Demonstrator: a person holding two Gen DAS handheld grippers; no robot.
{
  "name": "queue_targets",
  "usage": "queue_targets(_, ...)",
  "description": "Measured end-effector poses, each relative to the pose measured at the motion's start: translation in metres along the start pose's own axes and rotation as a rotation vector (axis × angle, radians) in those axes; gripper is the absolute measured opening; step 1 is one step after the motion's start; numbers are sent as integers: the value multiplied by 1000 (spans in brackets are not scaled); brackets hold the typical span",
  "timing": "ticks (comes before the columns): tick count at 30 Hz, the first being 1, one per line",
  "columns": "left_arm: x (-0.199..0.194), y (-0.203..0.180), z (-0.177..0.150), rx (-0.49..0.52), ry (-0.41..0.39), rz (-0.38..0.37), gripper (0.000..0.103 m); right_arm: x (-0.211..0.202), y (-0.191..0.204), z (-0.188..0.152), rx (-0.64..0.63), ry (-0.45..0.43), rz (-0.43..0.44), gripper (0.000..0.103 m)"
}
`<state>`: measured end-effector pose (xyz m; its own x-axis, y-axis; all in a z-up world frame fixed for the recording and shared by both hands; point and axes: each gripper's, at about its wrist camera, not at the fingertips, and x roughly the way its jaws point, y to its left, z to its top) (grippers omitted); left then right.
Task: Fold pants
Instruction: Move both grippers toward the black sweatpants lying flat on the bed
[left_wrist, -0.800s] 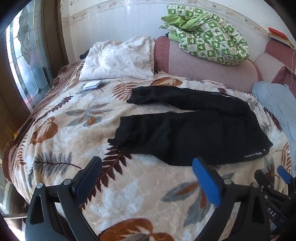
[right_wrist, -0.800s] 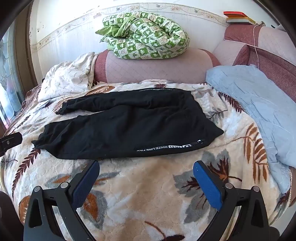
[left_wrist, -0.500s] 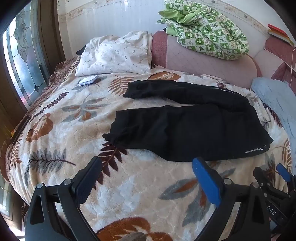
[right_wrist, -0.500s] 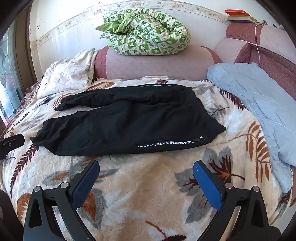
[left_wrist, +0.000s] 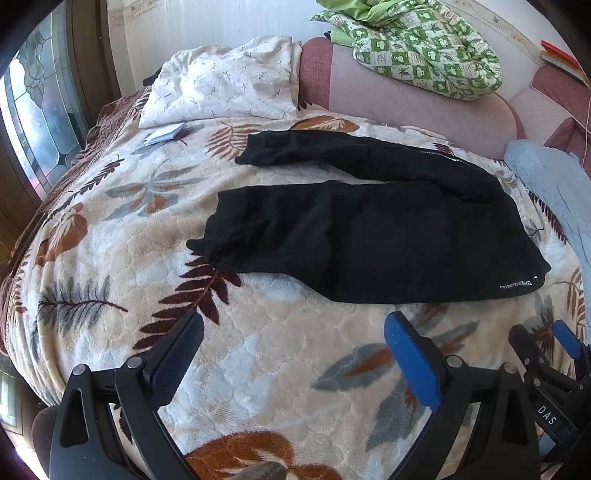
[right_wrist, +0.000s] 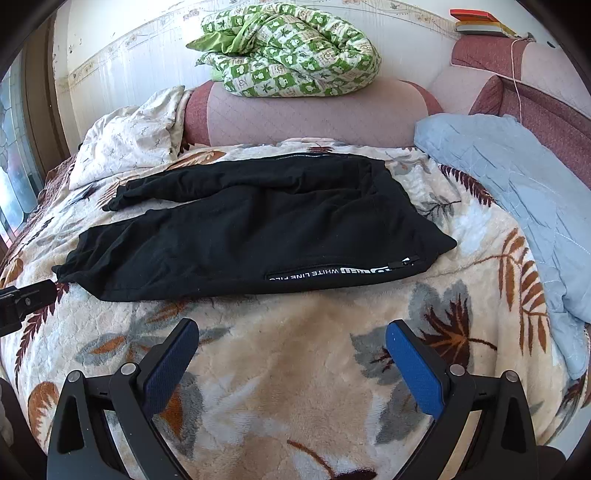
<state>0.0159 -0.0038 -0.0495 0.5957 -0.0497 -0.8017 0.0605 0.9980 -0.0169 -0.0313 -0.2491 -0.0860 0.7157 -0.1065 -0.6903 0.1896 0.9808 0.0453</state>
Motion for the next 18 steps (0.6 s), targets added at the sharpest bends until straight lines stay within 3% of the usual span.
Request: queue_targets(18, 11, 0, -1, -7, 33, -8, 98, 10, 1, -2, 1, 24, -3, 103)
